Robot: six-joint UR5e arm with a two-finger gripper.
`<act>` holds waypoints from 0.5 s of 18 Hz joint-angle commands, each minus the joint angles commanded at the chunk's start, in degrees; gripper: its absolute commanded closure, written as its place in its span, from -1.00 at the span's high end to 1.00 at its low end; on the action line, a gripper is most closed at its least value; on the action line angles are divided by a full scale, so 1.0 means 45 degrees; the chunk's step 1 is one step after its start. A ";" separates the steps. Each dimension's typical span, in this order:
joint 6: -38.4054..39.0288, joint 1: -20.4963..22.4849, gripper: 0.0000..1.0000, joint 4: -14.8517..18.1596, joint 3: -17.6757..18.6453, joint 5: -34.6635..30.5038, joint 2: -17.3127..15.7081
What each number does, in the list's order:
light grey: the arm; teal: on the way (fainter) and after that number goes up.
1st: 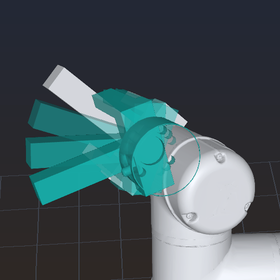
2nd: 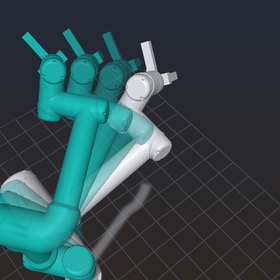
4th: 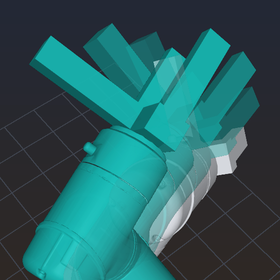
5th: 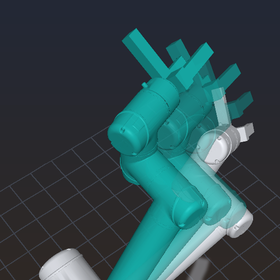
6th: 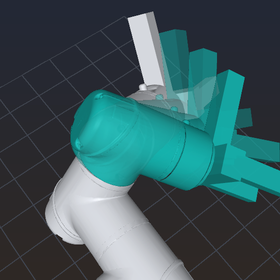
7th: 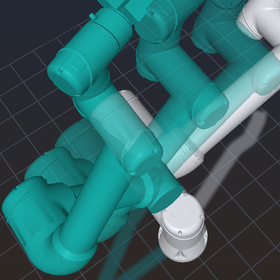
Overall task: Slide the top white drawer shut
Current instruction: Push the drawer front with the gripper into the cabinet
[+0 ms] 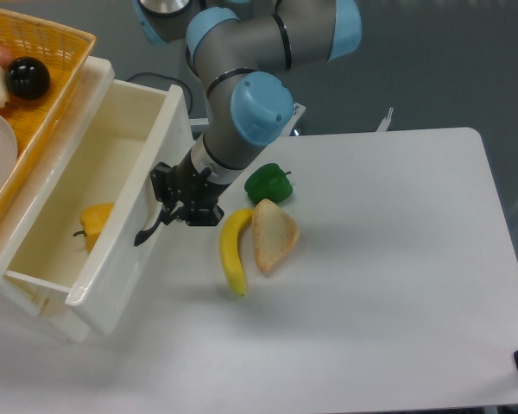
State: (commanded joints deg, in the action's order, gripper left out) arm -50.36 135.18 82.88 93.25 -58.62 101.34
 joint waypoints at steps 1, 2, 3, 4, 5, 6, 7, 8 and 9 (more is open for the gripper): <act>0.0019 -0.0020 -0.69 0.0000 0.0000 0.0000 -0.0019; 0.0020 -0.0097 -0.69 0.0000 -0.0019 0.0019 -0.0039; 0.0020 -0.0253 -0.69 0.0000 -0.0019 0.0039 -0.0039; 0.0039 -0.0293 -0.69 0.0000 0.0000 0.0039 -0.0039; 0.0039 -0.0332 -0.69 0.0000 0.0000 0.0058 -0.0039; 0.0039 -0.0410 -0.69 0.0019 -0.0019 0.0059 -0.0039; 0.0058 -0.0527 -0.69 0.0020 -0.0019 0.0059 -0.0039; 0.0059 -0.0567 -0.69 0.0020 0.0000 0.0059 -0.0058; 0.0059 -0.0586 -0.69 0.0058 0.0000 0.0078 -0.0059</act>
State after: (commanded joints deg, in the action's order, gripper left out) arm -50.10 132.54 83.14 93.25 -58.27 101.07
